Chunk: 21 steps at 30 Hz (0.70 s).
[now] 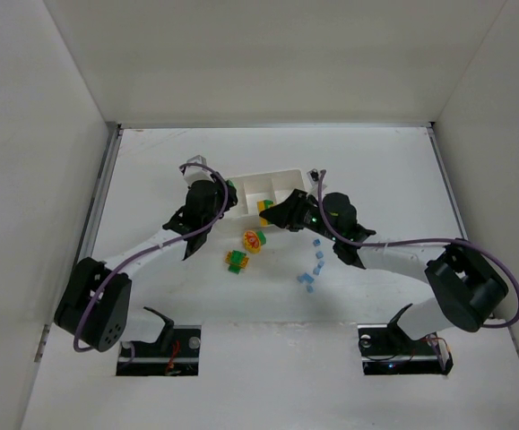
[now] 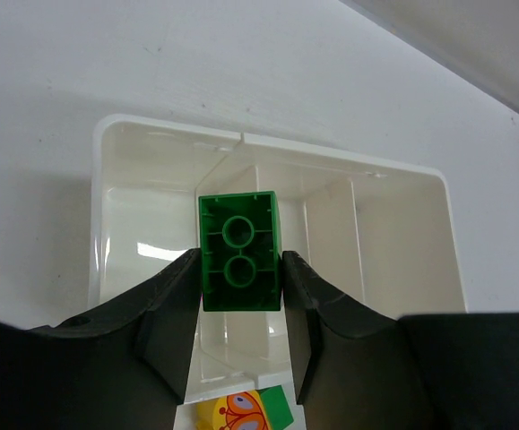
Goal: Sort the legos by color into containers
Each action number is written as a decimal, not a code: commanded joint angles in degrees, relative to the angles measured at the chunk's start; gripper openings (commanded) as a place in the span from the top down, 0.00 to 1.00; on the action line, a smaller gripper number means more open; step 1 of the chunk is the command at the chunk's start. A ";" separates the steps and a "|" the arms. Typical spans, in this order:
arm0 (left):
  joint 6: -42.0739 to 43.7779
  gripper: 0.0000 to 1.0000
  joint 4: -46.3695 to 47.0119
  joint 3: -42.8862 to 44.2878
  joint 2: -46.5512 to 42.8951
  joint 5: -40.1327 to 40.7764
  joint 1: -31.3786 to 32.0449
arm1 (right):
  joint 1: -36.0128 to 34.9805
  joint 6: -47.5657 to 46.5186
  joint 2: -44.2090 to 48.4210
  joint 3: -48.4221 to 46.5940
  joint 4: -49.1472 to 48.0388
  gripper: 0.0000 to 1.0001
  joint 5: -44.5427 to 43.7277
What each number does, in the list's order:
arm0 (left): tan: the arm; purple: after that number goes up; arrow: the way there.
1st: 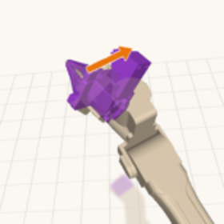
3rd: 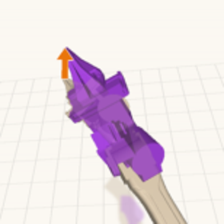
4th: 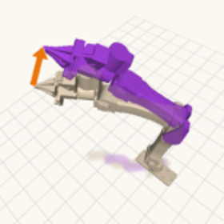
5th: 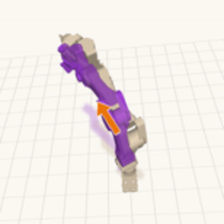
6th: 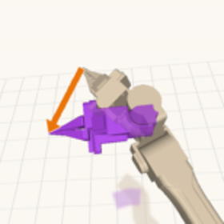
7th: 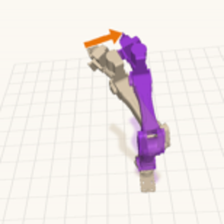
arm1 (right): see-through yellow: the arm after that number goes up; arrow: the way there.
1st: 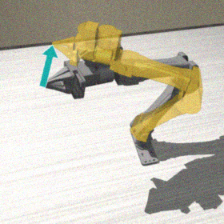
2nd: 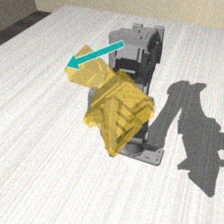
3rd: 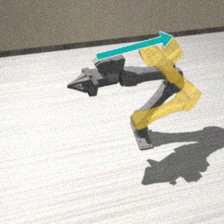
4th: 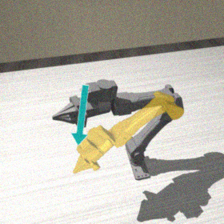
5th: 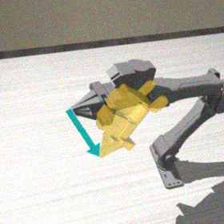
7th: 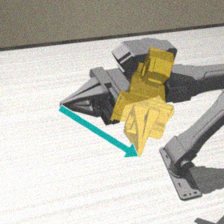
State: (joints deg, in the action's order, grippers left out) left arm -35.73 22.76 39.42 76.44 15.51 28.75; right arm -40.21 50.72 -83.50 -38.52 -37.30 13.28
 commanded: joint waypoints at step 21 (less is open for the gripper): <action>-16.29 0.46 4.55 -7.68 -16.76 -15.58 2.49 | -0.71 1.31 0.62 -2.52 -5.23 0.77 3.85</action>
State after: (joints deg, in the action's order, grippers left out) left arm -45.60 22.90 34.35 61.67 6.44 30.79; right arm -40.51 51.03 -83.50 -38.79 -37.15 14.70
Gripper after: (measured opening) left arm 0.530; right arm 0.431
